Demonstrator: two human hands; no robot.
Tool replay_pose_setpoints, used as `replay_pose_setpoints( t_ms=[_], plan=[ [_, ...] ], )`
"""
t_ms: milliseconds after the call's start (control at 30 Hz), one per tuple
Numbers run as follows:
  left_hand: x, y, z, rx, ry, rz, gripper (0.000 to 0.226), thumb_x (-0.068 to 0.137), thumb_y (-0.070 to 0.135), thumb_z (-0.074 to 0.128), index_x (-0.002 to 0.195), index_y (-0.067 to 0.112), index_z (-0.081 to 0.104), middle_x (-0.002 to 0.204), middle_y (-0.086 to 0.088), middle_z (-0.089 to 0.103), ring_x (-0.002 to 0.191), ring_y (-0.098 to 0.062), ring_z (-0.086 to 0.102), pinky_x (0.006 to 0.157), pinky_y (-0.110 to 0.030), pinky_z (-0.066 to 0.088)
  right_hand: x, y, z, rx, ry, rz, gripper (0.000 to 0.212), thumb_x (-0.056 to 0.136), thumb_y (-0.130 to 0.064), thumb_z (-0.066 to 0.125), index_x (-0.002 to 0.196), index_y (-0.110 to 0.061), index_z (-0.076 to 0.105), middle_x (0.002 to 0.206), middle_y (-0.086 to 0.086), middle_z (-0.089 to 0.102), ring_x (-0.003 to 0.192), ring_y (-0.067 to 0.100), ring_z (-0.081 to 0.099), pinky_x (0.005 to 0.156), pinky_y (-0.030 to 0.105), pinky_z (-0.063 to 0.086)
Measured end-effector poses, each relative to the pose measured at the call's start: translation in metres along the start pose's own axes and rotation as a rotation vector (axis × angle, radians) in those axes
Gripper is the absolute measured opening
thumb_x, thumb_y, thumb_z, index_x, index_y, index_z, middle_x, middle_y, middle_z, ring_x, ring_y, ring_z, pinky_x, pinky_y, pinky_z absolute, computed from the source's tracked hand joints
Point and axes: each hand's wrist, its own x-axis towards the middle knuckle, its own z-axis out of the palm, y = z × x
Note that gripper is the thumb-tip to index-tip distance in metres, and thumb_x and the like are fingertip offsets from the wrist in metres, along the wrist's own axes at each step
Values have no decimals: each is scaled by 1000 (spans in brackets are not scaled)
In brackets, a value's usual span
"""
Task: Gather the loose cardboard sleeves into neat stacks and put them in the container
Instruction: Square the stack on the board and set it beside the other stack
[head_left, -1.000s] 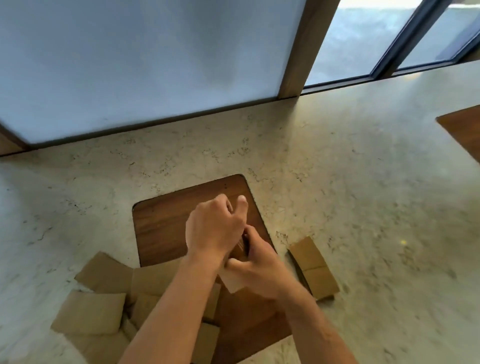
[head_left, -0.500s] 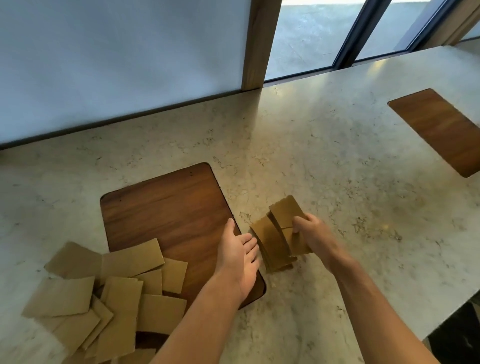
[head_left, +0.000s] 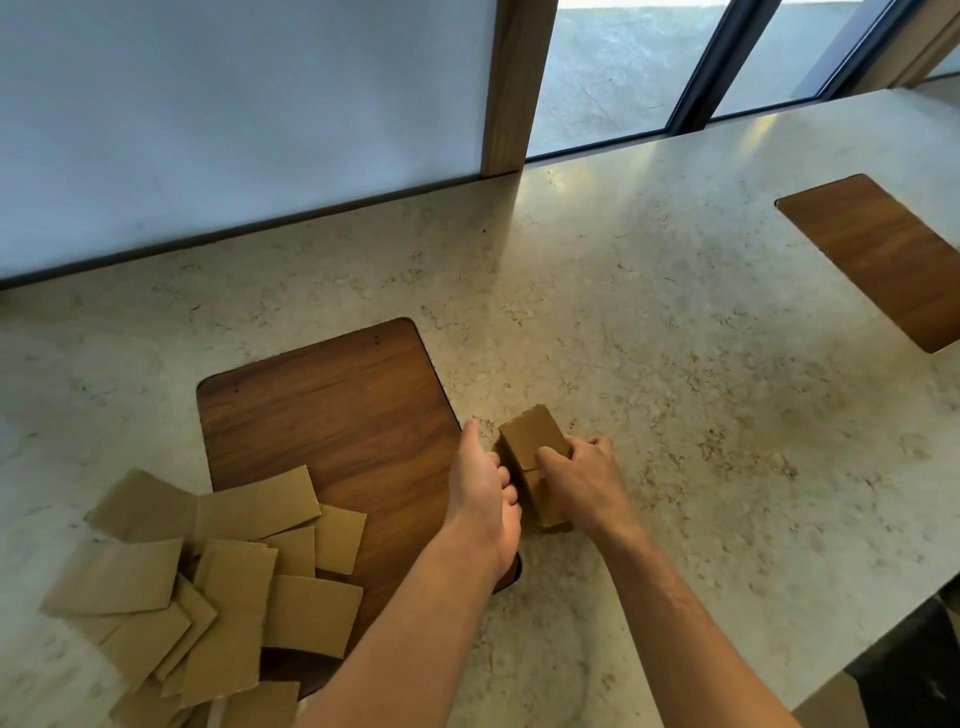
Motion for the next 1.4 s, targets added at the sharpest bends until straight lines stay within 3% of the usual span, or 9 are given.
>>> replay_pose_setpoints(
  t_ms=[167,267,400,633,1000,1167,1233,1267,1400],
  plan=[
    [4,2,2,39,20,21,74,106,60,32,156,6,41,154,-16,52,141,-28,49,114,-37,38,-4,-6,8,-5,-4,4,34,90,-36,53,103,-8,69,116,15,54,109,33,56,97,44,50],
    [4,2,4,35,1,-2,75,105,60,32,155,5,41,149,-14,55,142,-30,47,110,-42,38,-1,-8,0,35,7,-7,27,90,-30,55,69,-15,62,89,13,65,80,27,59,65,33,44],
    [2,4,11,40,60,15,78,105,60,33,165,14,14,173,-10,18,160,-30,11,128,-45,13,-5,-7,-8,73,72,-15,44,94,-27,53,50,-20,48,55,-2,51,52,17,44,51,31,32],
    [5,2,15,78,64,36,81,105,62,31,166,17,5,175,-9,4,161,-27,3,130,-47,8,-13,-4,-12,134,191,6,45,98,-24,47,54,-18,47,62,2,52,57,18,44,54,36,30],
    [14,-14,16,277,105,161,70,108,59,24,164,18,20,172,-3,25,158,-22,18,119,-35,21,-14,-1,-11,150,192,2,47,99,-28,45,54,-16,50,61,2,55,55,16,45,51,33,30],
    [8,-12,12,330,140,230,65,108,55,26,164,20,24,165,2,35,146,-14,36,99,-25,24,-23,-3,-20,194,189,-33,41,100,-30,42,64,-21,59,67,-1,61,62,17,52,56,33,38],
    [6,-9,9,363,139,287,63,108,53,28,163,20,27,157,3,42,129,-5,46,97,-20,27,-30,-8,-21,150,174,-109,36,102,-33,43,109,-18,75,102,4,76,93,22,67,75,34,51],
    [2,-7,6,394,137,322,63,108,53,29,162,21,30,159,3,42,130,-5,44,97,-22,27,-34,-14,-21,118,183,-160,42,102,-34,45,133,-15,68,125,8,73,112,24,66,90,37,53],
    [-17,14,-3,532,147,509,68,99,59,32,158,27,38,165,1,40,144,-12,37,102,-31,26,-47,-45,-20,51,125,-386,54,103,-33,53,152,-14,49,155,8,54,141,25,51,115,38,40]
  ],
)
